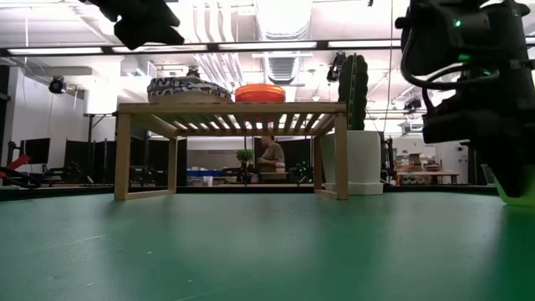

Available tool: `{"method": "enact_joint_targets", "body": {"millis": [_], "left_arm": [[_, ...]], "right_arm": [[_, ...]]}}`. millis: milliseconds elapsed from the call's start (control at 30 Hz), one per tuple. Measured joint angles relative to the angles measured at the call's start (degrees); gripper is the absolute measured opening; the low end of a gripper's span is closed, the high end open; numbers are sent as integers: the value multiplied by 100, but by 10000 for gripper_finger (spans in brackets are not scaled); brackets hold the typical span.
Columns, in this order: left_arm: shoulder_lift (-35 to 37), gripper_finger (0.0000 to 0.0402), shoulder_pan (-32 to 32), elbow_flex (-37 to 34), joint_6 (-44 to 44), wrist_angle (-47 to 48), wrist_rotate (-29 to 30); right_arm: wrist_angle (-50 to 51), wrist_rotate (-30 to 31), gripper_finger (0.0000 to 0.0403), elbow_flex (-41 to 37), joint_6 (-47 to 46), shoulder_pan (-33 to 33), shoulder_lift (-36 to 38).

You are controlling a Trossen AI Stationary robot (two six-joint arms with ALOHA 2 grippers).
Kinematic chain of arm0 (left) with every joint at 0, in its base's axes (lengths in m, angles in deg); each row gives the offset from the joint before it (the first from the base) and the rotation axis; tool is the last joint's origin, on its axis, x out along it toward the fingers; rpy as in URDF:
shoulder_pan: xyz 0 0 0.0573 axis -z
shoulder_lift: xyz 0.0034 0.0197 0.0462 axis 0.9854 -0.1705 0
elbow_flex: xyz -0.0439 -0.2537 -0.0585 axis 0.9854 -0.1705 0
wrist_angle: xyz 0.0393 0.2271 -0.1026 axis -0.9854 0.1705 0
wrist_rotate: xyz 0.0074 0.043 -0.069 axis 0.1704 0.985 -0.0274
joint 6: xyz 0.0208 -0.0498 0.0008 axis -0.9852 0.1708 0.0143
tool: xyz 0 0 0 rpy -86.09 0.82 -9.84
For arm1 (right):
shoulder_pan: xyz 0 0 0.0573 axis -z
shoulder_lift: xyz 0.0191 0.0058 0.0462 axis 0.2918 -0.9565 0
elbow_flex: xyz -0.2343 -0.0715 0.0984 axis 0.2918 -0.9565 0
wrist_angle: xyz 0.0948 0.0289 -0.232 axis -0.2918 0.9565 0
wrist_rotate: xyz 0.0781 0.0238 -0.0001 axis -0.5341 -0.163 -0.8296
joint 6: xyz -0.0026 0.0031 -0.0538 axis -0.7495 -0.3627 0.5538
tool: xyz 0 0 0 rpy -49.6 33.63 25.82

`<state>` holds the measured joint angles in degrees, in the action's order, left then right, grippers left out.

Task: Place and stack bowls onto a shelf
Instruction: Stack the green bowl on top of the orange bowl on the shelf

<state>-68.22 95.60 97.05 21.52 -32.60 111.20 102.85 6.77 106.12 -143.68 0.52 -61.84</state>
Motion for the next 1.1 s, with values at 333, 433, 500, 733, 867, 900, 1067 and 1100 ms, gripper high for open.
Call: {"method": "enact_joint_targets", "body": {"millis": [333, 433, 500, 733, 867, 900, 1067, 1100], "left_arm": [[-5, 196, 192, -577, -53, -1133, 0], [0, 196, 192, -619, -105, -1215, -2], [5, 196, 192, -612, -170, -1221, 0], [39, 196, 192, -558, -247, -1230, 2], [39, 196, 192, -558, -289, -1230, 2], [39, 196, 192, -559, -289, -1228, 2], [39, 196, 192, -562, -272, -1228, 2], [39, 196, 192, -562, -260, -1228, 2]], "right_arm": [[9, -565, 9, 960, 922, -4, 76], [0, -584, 9, 1611, 1504, -7, 79], [-38, -566, 9, 2082, 2139, -7, 48], [-1100, 23, 9, 3439, 4879, -8, -72], [-1547, 933, 9, 3996, 6736, -2, -108], [-1608, 1270, 9, 4111, 7171, 8, -119], [-1677, 2620, 8, 4581, 8924, 365, -254], [-1738, 2737, 8, 4644, 9168, 500, -279]]}}
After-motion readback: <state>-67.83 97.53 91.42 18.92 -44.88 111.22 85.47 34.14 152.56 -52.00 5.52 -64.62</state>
